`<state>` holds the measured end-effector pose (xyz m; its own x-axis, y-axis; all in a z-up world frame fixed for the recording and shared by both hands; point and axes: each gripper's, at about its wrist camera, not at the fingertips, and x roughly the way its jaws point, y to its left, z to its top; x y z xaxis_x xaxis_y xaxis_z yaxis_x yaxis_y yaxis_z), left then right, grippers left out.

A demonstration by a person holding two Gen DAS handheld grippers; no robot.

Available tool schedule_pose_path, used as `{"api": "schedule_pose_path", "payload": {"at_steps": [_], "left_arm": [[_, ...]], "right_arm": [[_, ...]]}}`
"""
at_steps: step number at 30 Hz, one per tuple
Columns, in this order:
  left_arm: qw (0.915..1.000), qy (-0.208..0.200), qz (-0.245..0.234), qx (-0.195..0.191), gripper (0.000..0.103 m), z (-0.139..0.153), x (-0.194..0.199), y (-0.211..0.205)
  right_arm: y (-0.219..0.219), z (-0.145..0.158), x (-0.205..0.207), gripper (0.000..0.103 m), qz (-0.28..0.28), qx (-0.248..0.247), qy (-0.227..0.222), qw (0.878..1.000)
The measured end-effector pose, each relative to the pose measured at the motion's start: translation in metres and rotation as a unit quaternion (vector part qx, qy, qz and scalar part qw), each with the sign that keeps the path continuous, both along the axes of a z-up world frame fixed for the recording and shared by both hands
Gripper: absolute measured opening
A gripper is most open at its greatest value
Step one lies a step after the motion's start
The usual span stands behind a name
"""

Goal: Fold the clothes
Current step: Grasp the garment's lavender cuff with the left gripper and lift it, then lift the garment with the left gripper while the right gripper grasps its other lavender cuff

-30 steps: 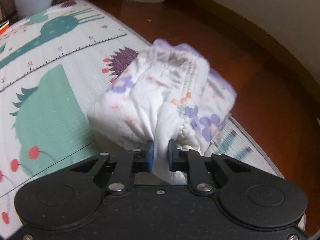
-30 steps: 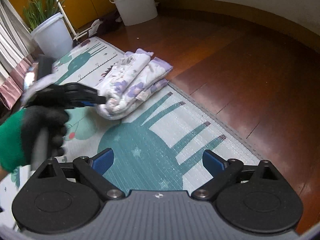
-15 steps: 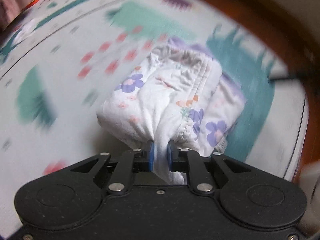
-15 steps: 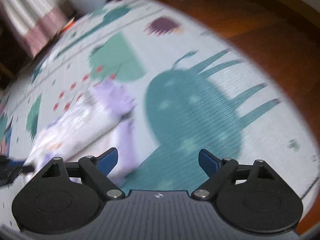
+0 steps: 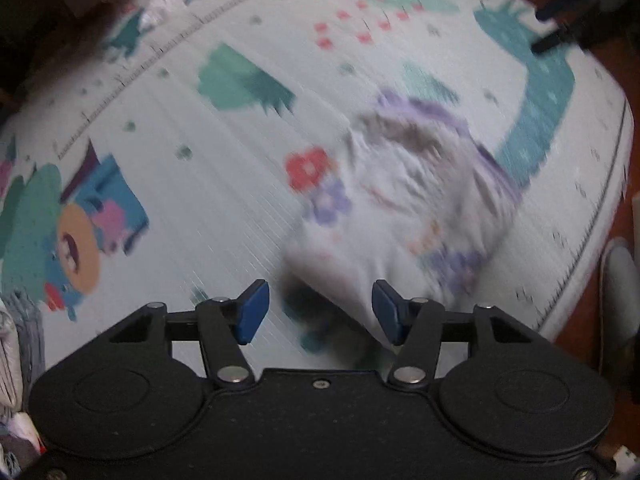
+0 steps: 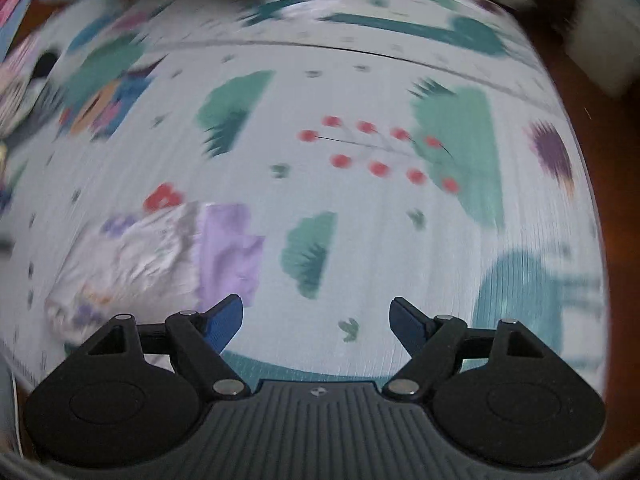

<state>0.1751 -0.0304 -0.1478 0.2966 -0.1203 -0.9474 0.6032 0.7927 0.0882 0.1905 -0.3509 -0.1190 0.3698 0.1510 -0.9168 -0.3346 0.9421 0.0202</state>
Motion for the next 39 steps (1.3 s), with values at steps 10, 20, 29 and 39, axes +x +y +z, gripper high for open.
{"api": "schedule_pose_path", "payload": {"at_steps": [10, 20, 29, 39], "left_arm": [[0.9942, 0.001, -0.068, -0.084, 0.057, -0.071, 0.052, -0.056], [0.9908, 0.013, -0.09, -0.1, 0.068, -0.13, 0.105, -0.098], [0.9813, -0.01, -0.154, -0.116, 0.007, -0.097, 0.076, -0.088], [0.9752, -0.095, -0.186, -0.072, 0.007, 0.031, -0.01, -0.049]], "right_arm": [[0.042, -0.024, 0.009, 0.083, -0.02, 0.007, 0.065, 0.998], [0.049, -0.078, 0.006, 0.083, -0.01, 0.018, 0.096, 0.995], [0.055, -0.083, -0.007, 0.083, 0.012, 0.03, 0.099, 0.995], [0.059, -0.005, -0.028, 0.083, 0.035, 0.068, 0.036, 0.996]]}}
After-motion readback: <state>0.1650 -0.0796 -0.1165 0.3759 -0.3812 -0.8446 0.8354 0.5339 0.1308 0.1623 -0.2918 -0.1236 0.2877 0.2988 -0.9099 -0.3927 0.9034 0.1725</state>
